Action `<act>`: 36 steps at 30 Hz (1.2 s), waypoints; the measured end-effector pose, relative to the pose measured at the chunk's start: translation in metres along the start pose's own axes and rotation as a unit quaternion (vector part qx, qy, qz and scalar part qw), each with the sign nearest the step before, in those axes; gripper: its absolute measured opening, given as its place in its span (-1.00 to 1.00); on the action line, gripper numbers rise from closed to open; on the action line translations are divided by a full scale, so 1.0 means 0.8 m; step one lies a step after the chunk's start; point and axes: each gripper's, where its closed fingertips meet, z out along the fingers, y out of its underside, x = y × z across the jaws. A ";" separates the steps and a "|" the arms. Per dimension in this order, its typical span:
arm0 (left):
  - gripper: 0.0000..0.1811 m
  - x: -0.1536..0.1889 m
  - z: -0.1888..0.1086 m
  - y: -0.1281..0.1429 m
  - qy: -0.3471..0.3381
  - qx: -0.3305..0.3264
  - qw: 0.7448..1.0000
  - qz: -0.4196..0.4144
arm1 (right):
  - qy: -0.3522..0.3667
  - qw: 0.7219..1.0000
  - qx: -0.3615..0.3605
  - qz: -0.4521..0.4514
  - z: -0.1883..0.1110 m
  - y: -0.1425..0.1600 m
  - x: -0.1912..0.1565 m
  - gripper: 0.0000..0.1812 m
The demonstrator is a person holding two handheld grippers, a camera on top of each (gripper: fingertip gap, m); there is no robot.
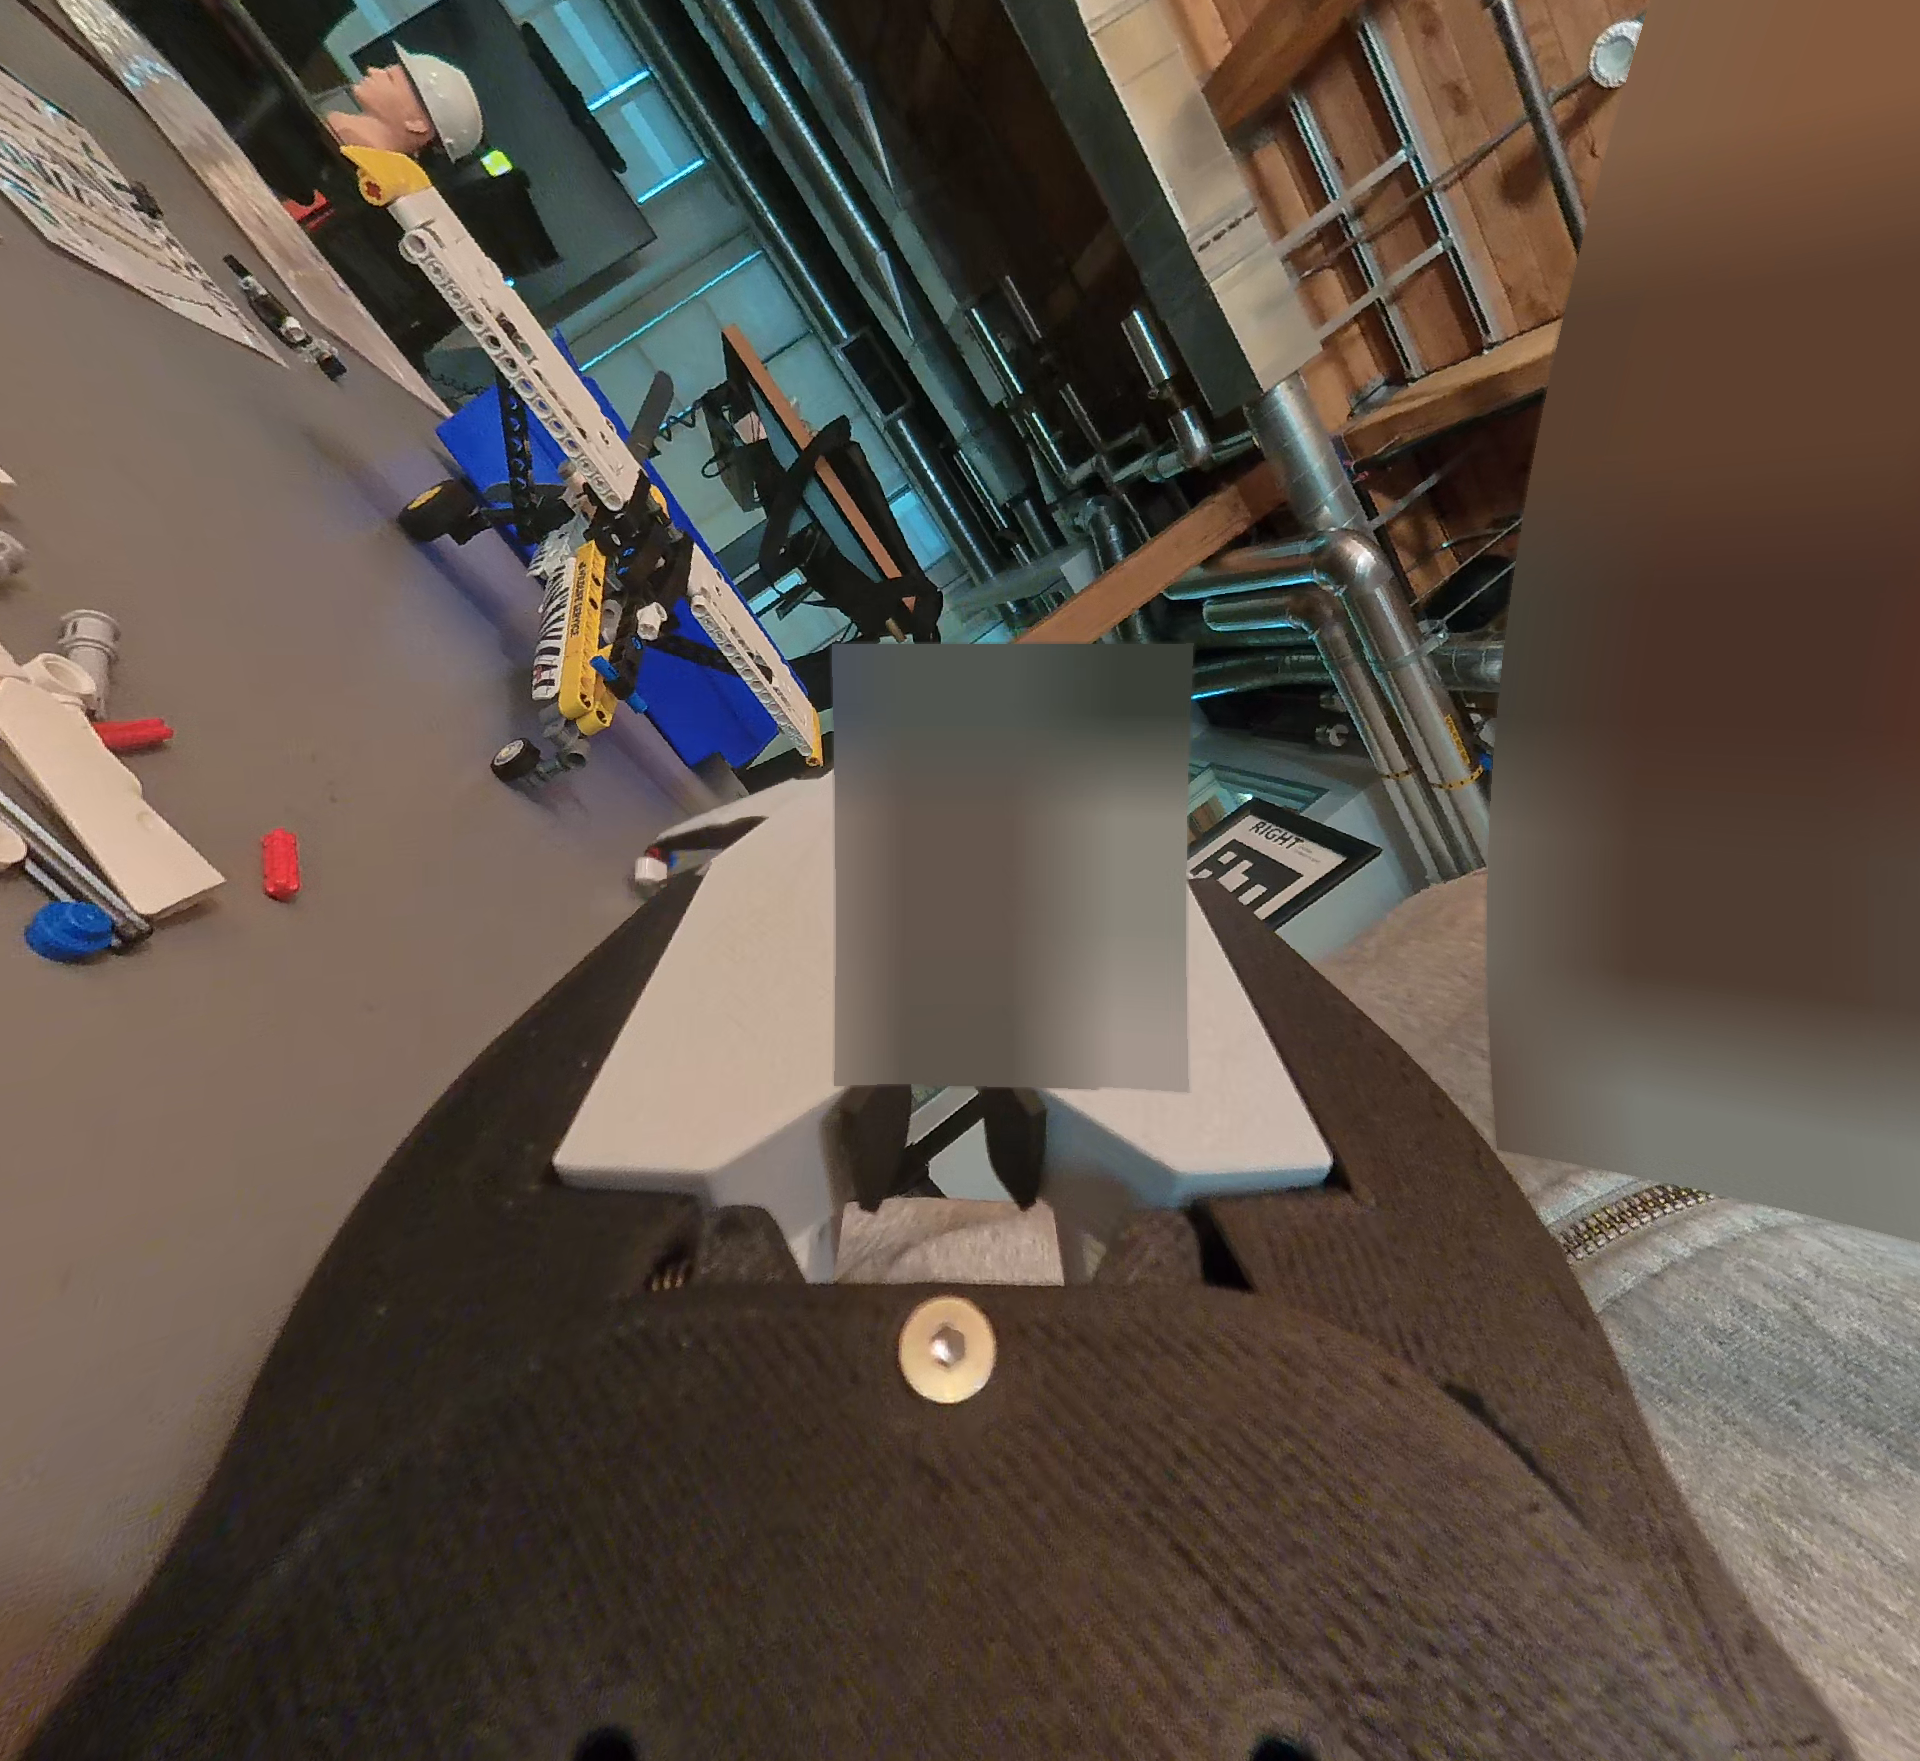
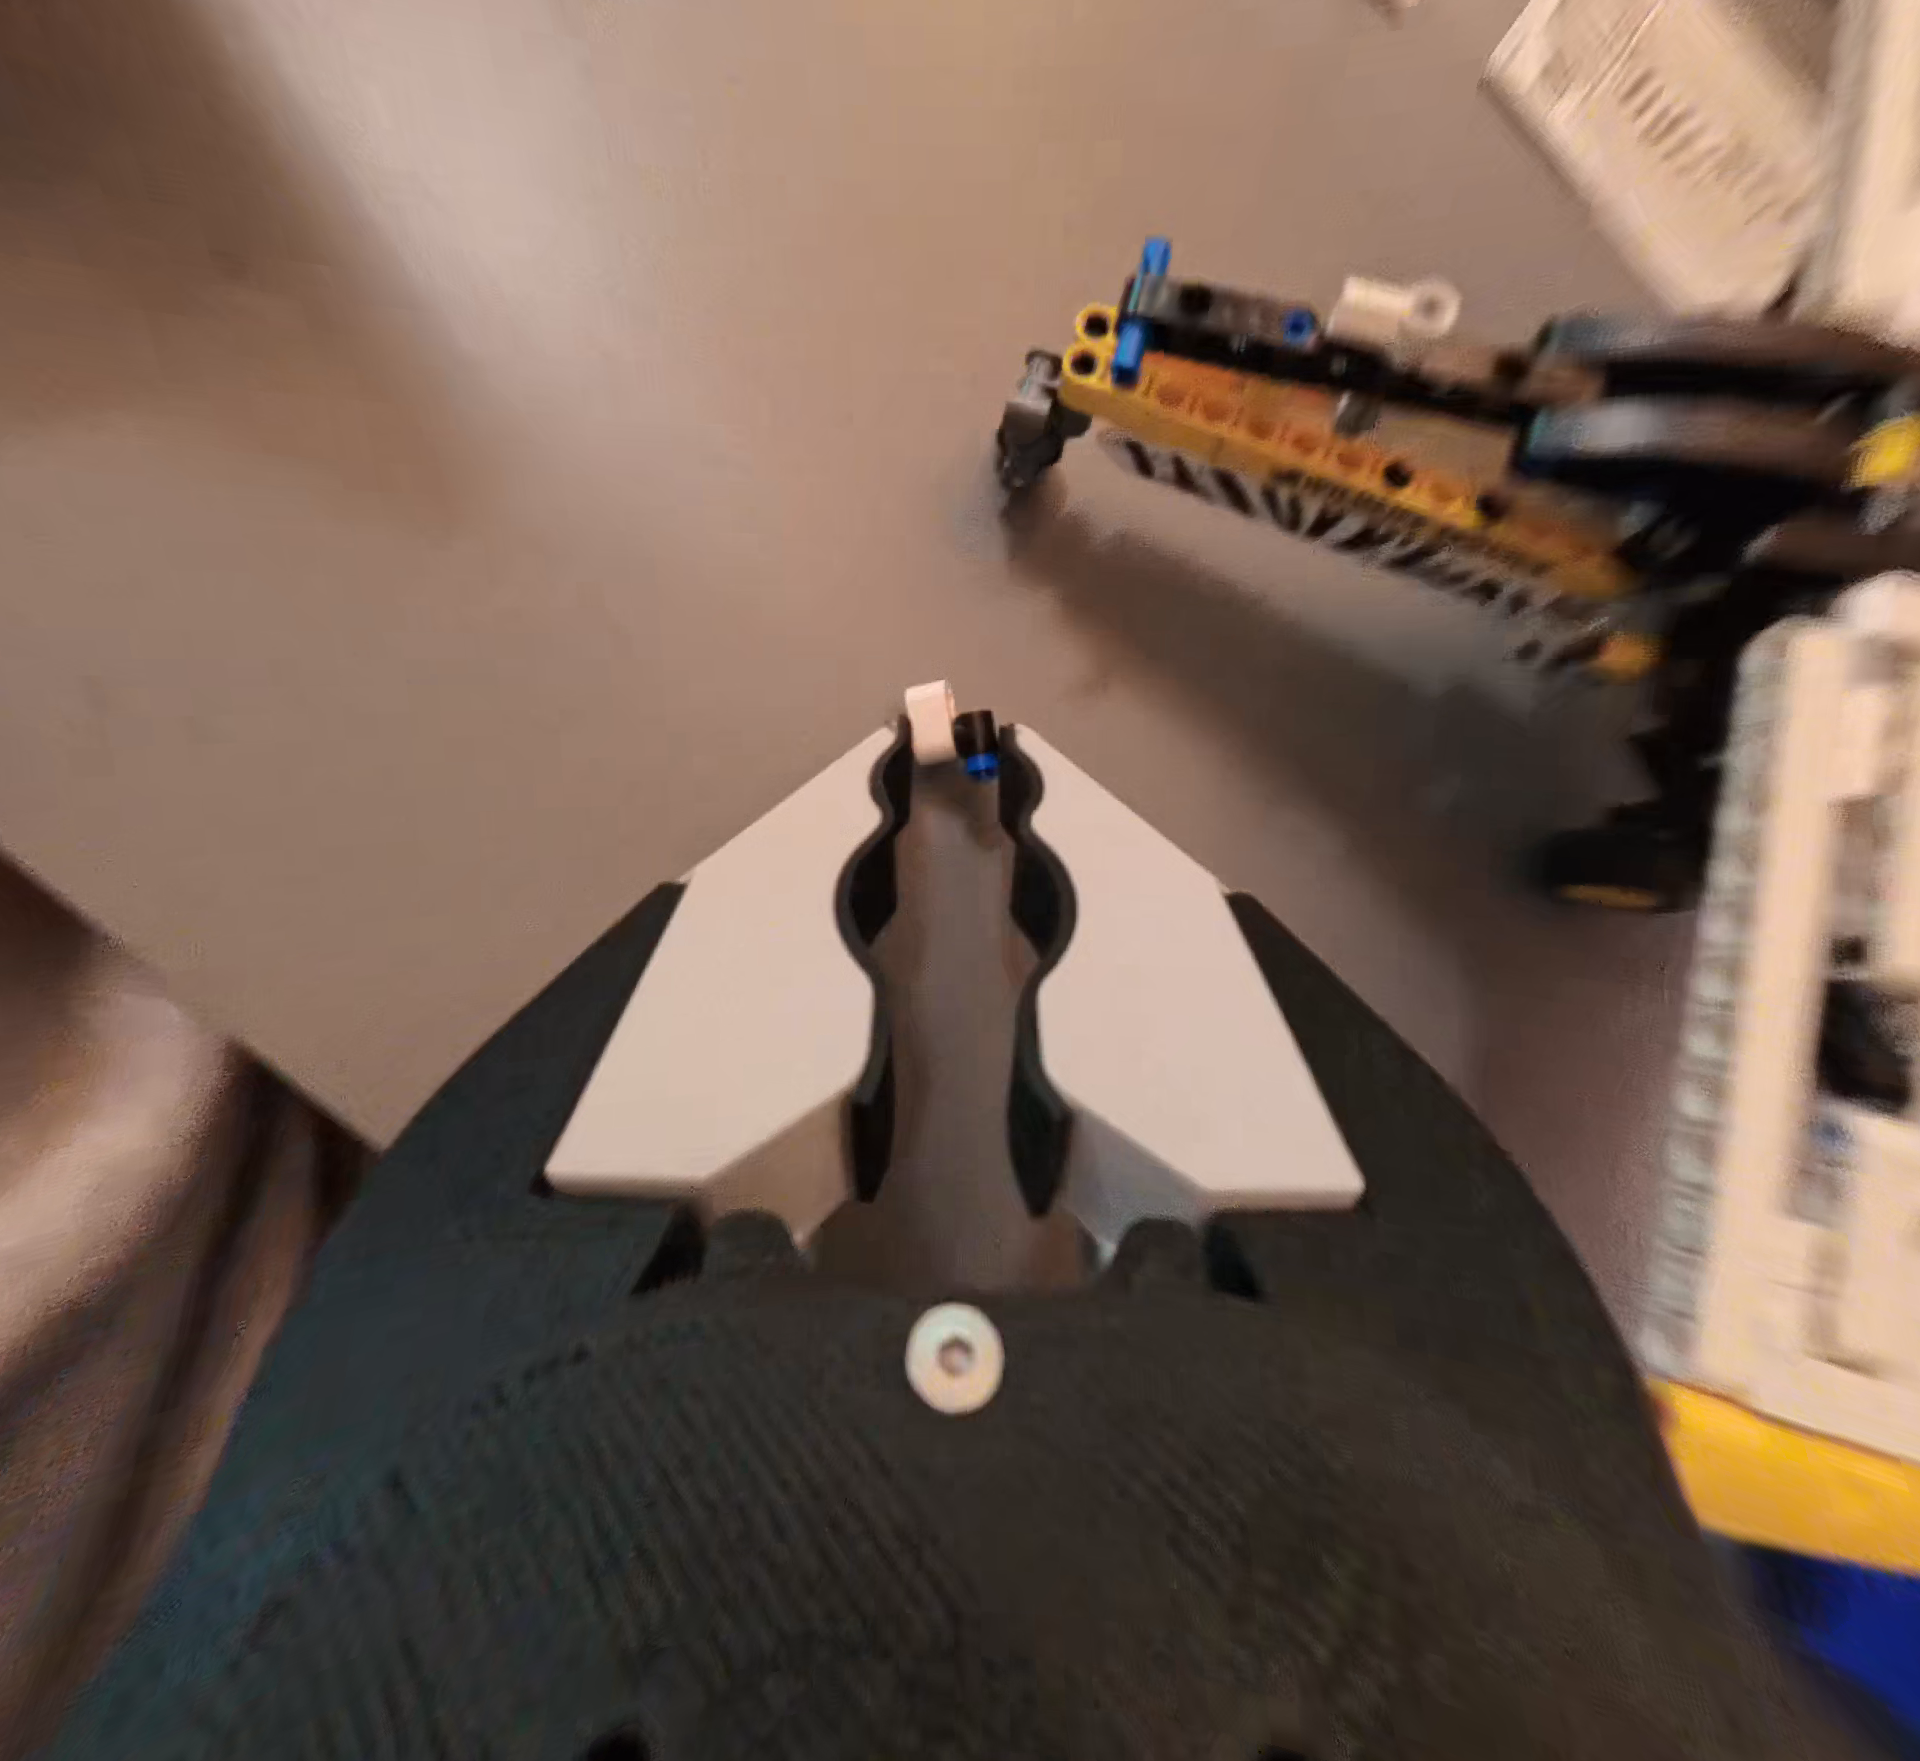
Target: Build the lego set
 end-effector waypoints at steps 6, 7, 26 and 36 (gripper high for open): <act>-0.98 0.000 0.000 0.000 0.000 0.000 1.000 0.000 | 0.133 0.967 -0.037 -0.213 0.003 0.000 0.005 -0.84; -0.98 0.000 0.000 0.000 0.000 0.000 1.000 0.001 | 0.139 0.963 -0.042 -0.226 0.004 0.002 0.004 -0.83; -0.98 0.000 0.000 0.000 0.000 0.000 1.000 0.001 | 0.103 0.957 -0.067 -0.261 -0.009 0.006 -0.028 -0.82; -0.98 0.000 0.000 0.001 -0.001 -0.001 1.000 0.002 | 0.020 0.996 -0.010 -0.091 -0.024 -0.011 -0.023 -0.67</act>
